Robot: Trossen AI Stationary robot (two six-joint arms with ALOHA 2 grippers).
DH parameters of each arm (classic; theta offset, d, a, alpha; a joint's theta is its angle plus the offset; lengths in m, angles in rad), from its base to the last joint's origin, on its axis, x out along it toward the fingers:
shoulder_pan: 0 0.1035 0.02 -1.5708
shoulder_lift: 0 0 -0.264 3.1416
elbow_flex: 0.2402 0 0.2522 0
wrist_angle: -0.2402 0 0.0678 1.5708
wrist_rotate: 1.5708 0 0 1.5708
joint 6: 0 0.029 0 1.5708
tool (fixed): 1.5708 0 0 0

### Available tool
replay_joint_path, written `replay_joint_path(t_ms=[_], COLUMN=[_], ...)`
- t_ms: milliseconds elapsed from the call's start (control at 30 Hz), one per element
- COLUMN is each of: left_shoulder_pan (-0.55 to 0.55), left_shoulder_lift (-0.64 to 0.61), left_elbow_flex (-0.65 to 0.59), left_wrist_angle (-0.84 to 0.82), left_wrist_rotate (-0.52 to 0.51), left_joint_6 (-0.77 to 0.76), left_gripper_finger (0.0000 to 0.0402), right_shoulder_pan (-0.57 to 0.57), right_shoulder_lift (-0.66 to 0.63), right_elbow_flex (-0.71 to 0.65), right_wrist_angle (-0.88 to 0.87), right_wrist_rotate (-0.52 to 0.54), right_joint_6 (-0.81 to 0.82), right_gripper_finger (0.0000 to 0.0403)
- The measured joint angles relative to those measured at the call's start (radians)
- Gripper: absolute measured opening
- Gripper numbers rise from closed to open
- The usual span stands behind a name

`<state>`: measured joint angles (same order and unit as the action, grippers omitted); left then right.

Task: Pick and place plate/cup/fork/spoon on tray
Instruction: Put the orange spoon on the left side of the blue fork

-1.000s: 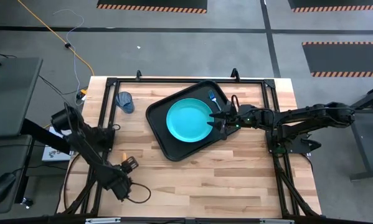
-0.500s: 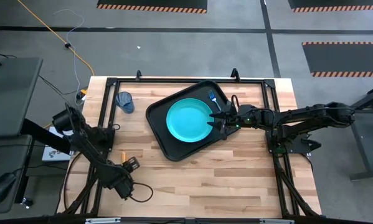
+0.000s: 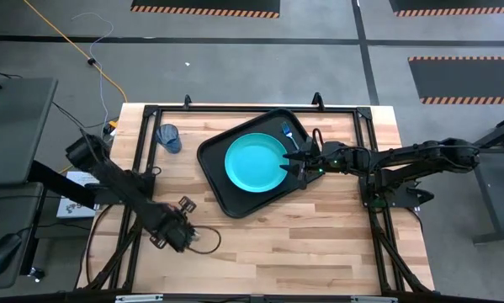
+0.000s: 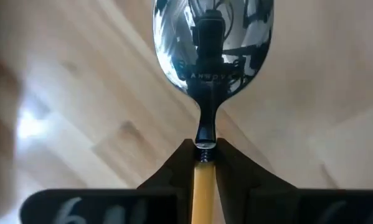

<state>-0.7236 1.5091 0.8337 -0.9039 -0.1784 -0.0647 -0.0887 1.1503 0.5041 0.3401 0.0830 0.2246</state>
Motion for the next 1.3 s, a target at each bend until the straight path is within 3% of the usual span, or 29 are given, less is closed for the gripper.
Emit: replay_joint_path(t_ms=[167,300,400,533,767,1033,1300], left_shoulder_pan=[0.107,0.214,0.316,0.471,0.698,0.797,0.795], left_shoulder_lift=[-0.208,-0.382,-0.491,-0.567,-0.469,-0.199,-0.095], left_elbow_flex=[0.016,-0.010,-0.071,-0.205,-0.368,-0.316,-0.268], left_wrist_angle=[0.118,0.321,0.522,0.837,1.274,1.513,1.539], left_wrist_rotate=[-0.095,-0.091,-0.004,0.199,0.570,0.852,0.929], left_joint_6=[-0.032,-0.029,-0.013,-0.042,-0.261,-0.451,-0.450], left_gripper_finger=[0.0031,0.0031,0.0031,0.0031,0.0031,0.0031,0.0031], right_shoulder_pan=[0.000,0.000,0.000,0.024,0.085,0.083,0.068], right_shoulder_lift=[0.000,0.000,0.001,0.027,0.166,0.389,0.469], right_elbow_flex=[0.000,0.000,0.000,0.000,0.052,0.307,0.476], right_wrist_angle=[0.002,0.053,0.130,0.272,0.458,0.353,0.147], right_wrist_rotate=[-0.001,-0.043,-0.128,-0.208,-0.213,-0.243,-0.299], right_joint_6=[-0.001,-0.007,-0.015,-0.079,-0.235,-0.403,-0.469], right_gripper_finger=[0.0193,0.0193,0.0193,0.0193,0.0193,0.0193,0.0193])
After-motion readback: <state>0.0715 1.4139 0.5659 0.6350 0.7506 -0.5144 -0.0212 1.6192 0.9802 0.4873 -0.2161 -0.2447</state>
